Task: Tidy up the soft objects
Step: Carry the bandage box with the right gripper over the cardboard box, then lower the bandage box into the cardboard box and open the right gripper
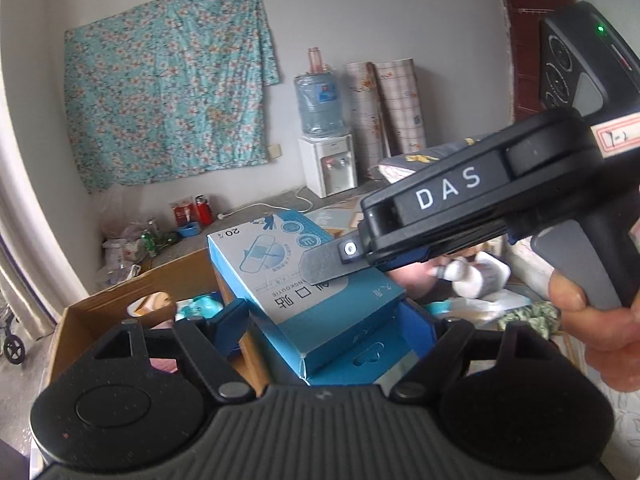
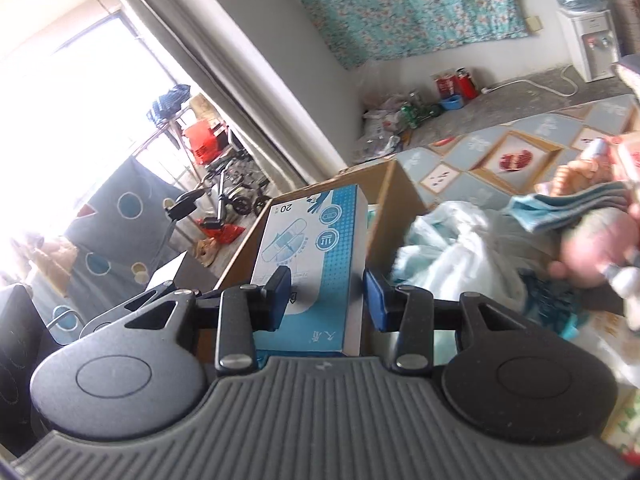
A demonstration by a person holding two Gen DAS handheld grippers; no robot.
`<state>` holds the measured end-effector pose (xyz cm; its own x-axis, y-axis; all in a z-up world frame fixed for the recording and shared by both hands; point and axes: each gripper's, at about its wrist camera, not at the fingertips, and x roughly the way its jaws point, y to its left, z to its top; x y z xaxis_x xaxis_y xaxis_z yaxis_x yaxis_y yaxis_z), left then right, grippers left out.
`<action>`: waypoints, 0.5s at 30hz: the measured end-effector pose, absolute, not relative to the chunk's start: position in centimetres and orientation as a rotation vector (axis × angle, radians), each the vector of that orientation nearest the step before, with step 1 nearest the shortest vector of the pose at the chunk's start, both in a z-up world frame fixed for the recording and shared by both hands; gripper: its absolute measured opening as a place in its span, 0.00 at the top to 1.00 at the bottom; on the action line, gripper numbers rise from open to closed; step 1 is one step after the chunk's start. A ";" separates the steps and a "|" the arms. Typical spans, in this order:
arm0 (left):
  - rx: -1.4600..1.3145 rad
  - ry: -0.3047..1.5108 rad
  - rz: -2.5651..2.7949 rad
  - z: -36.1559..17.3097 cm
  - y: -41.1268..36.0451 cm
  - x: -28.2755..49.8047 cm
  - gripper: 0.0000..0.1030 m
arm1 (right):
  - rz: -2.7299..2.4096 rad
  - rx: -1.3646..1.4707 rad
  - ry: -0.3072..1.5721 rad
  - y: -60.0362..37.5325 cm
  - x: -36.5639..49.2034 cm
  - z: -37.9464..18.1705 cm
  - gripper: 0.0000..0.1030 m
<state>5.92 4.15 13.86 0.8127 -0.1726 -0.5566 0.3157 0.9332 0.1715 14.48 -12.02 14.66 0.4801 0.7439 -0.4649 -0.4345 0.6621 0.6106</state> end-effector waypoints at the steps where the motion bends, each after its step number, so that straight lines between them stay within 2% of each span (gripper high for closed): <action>1: 0.254 0.571 -0.246 14.3 5.5 6.5 0.20 | 0.773 0.451 0.799 -10.5 15.6 14.9 0.61; 8: 0.195 0.655 -0.142 15.2 14.9 12.0 0.20 | 0.865 0.413 0.927 1.5 22.8 16.1 0.60; 15: 0.137 0.798 -0.084 12.5 23.6 19.7 0.20 | 0.845 0.452 1.087 11.0 29.8 12.6 0.60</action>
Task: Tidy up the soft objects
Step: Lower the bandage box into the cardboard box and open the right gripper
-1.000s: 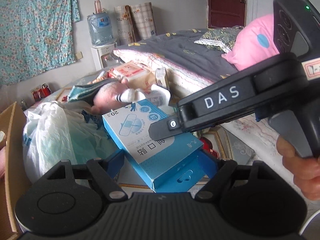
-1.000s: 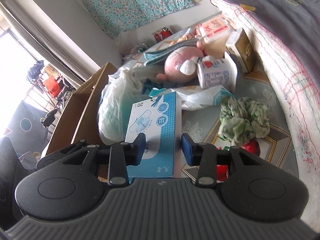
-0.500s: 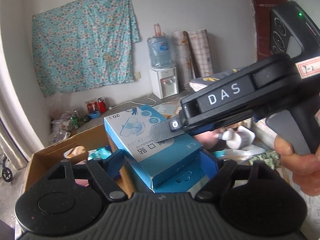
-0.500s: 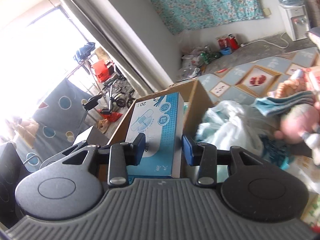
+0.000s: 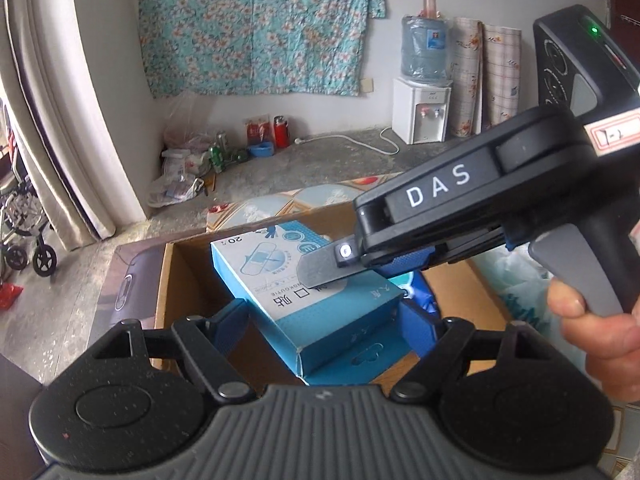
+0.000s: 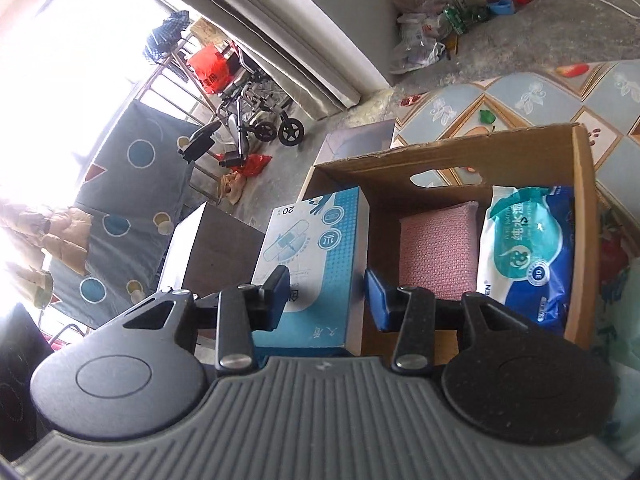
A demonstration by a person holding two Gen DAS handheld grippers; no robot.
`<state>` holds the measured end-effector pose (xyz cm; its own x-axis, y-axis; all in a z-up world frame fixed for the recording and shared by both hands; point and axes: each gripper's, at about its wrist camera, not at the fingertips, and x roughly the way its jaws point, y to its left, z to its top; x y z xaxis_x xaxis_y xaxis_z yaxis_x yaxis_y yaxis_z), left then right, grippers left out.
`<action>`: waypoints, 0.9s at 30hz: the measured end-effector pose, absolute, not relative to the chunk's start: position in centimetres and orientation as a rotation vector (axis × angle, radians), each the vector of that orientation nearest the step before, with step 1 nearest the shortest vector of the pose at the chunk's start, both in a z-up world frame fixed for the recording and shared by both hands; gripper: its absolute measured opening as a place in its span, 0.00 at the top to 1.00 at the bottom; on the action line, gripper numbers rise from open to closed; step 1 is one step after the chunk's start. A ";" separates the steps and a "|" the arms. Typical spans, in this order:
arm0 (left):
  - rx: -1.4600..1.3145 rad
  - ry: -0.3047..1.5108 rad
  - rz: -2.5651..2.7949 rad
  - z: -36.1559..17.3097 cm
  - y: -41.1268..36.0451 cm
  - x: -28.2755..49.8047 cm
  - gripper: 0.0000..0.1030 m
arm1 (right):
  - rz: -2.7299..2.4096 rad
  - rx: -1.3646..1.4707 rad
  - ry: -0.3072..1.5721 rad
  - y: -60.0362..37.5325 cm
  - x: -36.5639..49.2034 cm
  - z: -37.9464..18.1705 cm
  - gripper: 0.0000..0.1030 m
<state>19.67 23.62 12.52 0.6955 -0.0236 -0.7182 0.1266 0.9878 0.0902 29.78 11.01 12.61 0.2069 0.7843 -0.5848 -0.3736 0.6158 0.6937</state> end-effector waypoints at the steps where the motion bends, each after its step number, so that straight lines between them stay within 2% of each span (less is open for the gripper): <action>1: 0.145 0.817 -0.078 12.0 24.4 20.6 0.20 | 0.839 0.456 1.112 12.3 30.7 11.5 0.60; 7: 0.216 0.905 -0.037 8.7 27.4 24.4 0.20 | 0.789 0.519 1.226 16.0 34.0 6.7 0.60; 18: 0.461 0.989 -0.011 4.6 26.5 26.6 0.20 | 0.706 0.635 1.308 17.7 36.5 1.0 0.59; 22: 0.558 0.955 0.016 4.3 26.4 26.1 0.20 | 0.698 0.661 1.337 17.8 36.7 -0.4 0.59; 27: 0.483 0.967 0.031 5.0 27.4 26.1 0.20 | 0.693 0.704 1.353 17.8 36.5 -1.1 0.59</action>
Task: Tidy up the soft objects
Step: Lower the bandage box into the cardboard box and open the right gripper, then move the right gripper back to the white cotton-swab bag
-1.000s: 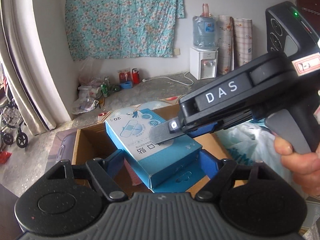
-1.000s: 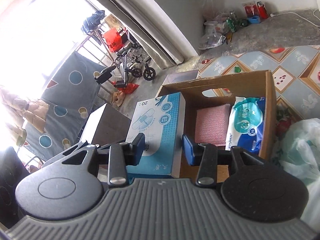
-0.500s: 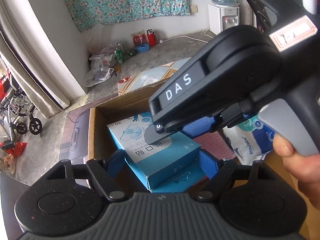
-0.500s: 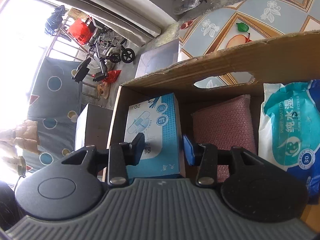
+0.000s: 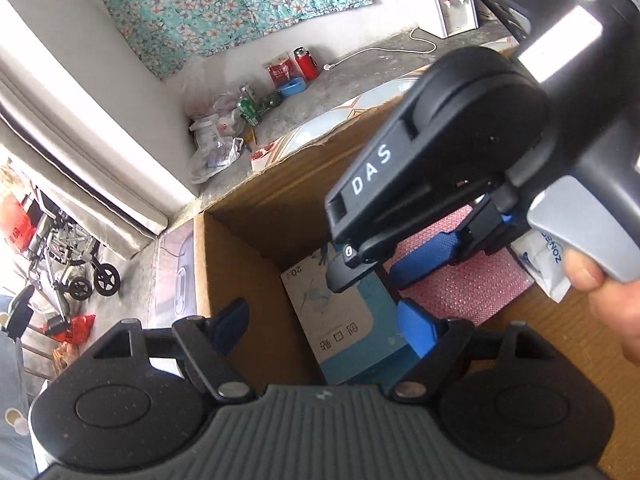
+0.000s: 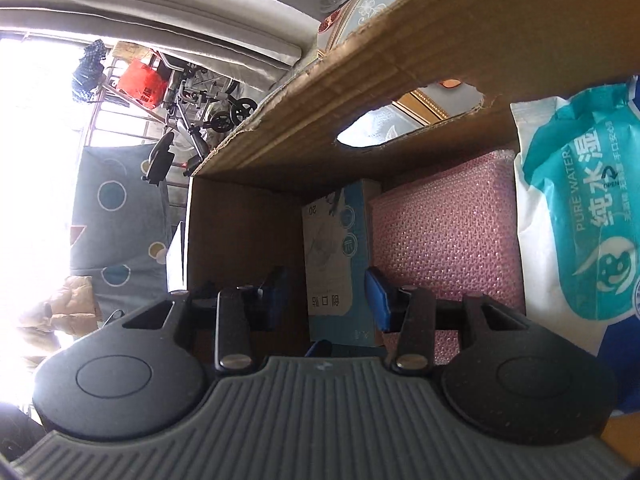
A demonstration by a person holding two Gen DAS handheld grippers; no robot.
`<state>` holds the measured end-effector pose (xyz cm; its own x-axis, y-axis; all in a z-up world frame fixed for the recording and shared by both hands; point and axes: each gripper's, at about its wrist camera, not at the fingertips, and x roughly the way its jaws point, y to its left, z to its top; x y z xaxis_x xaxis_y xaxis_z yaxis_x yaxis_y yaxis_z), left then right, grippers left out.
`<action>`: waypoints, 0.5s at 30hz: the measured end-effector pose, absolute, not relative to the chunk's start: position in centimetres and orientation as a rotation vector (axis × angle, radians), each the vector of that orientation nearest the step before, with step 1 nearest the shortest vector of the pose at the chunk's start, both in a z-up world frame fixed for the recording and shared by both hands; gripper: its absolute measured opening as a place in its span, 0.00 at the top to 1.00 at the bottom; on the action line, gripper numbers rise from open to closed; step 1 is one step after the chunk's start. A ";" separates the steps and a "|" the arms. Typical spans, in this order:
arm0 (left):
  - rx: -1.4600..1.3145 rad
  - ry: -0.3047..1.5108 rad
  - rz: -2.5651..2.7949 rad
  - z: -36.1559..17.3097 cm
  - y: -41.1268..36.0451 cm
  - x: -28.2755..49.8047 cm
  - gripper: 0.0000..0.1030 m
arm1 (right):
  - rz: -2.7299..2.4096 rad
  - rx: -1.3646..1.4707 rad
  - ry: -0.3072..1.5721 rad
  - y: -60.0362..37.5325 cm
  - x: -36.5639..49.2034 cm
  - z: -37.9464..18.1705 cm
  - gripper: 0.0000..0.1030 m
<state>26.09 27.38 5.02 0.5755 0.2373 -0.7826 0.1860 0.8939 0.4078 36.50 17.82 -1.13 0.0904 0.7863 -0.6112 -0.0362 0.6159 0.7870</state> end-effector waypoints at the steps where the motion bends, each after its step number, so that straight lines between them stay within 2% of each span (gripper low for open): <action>1: 0.468 0.966 0.034 5.3 27.6 26.0 0.20 | 0.694 0.709 1.352 17.8 36.5 -1.1 0.59; 9: 0.388 0.938 0.025 7.7 27.9 24.4 0.20 | 0.736 0.753 1.303 16.2 36.3 1.4 0.59; 15: 0.275 0.872 0.000 11.4 26.6 21.1 0.14 | 0.804 0.747 1.175 13.0 33.9 7.4 0.55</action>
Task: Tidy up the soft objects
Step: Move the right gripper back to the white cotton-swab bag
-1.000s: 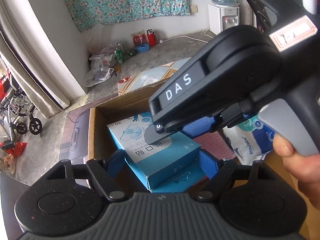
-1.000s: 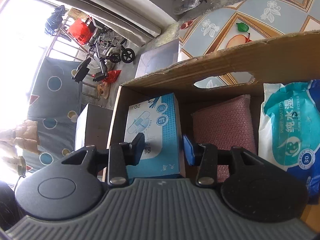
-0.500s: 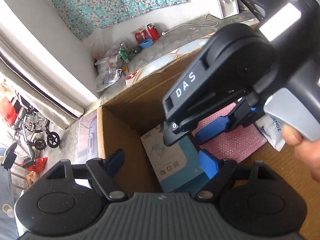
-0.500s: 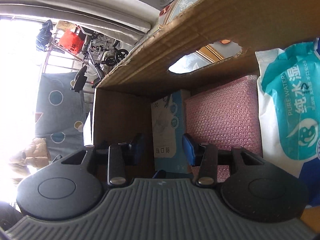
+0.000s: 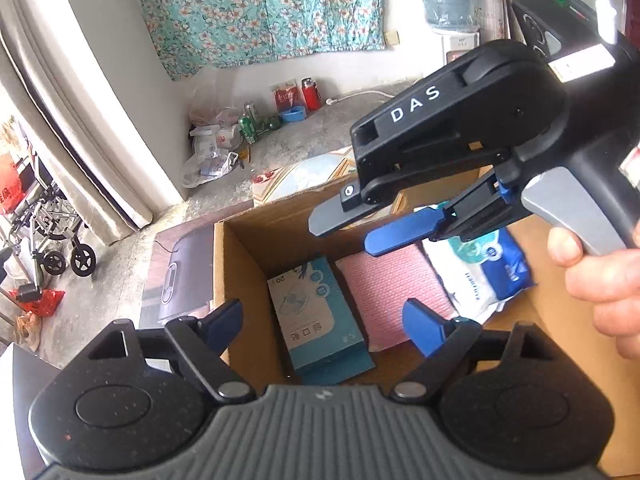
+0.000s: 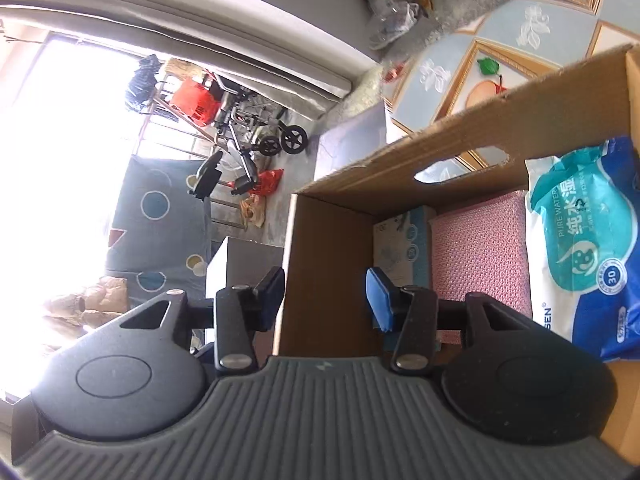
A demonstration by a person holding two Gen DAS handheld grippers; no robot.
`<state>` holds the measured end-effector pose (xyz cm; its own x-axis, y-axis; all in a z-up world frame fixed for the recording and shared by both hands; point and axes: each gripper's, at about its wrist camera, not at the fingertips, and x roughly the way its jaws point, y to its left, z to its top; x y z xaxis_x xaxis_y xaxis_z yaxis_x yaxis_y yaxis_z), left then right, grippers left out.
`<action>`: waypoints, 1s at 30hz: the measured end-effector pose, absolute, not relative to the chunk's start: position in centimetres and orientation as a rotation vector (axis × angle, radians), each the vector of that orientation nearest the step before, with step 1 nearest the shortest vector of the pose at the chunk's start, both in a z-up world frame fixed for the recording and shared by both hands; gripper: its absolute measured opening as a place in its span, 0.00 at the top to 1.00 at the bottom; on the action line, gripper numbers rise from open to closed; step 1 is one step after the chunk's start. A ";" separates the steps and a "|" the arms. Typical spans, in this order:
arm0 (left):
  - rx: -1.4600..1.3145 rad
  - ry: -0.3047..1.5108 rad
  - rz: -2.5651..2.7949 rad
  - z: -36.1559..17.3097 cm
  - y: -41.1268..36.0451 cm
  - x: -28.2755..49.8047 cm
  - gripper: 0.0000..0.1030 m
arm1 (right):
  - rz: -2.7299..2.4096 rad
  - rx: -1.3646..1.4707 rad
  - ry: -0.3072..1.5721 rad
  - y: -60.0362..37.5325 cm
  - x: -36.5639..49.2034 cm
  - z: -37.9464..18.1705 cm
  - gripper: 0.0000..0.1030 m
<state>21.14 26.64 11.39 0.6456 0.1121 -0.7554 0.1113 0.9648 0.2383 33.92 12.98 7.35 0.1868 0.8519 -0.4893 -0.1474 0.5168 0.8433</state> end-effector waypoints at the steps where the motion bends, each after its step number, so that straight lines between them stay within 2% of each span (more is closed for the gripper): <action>1: 0.258 0.854 -0.010 12.1 26.2 20.3 0.13 | 0.815 0.746 1.153 12.3 33.2 8.2 0.52; 4: 0.238 0.785 -0.061 13.8 24.1 17.3 0.10 | 0.852 0.738 1.077 9.0 30.4 10.9 0.43; 8: 0.207 0.703 -0.131 15.6 20.8 13.5 0.07 | 0.880 0.722 0.991 3.6 25.7 13.6 0.36; 17: 0.180 0.610 -0.265 15.3 11.5 8.1 0.06 | 0.765 0.729 0.824 -12.9 15.2 15.8 0.30; 24: 0.219 0.570 -0.338 13.3 4.2 7.1 0.06 | 0.571 0.773 0.774 -24.6 8.5 12.7 0.29; 30: 0.220 0.576 -0.393 10.2 -1.2 5.4 0.06 | 0.423 0.845 0.773 -31.3 4.3 7.3 0.29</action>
<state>5.44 -1.25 10.17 0.7676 -0.2979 -0.5674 0.4192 0.9031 0.0929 4.25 -31.27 7.25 0.6579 0.6133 -0.4371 -0.0373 0.6062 0.7945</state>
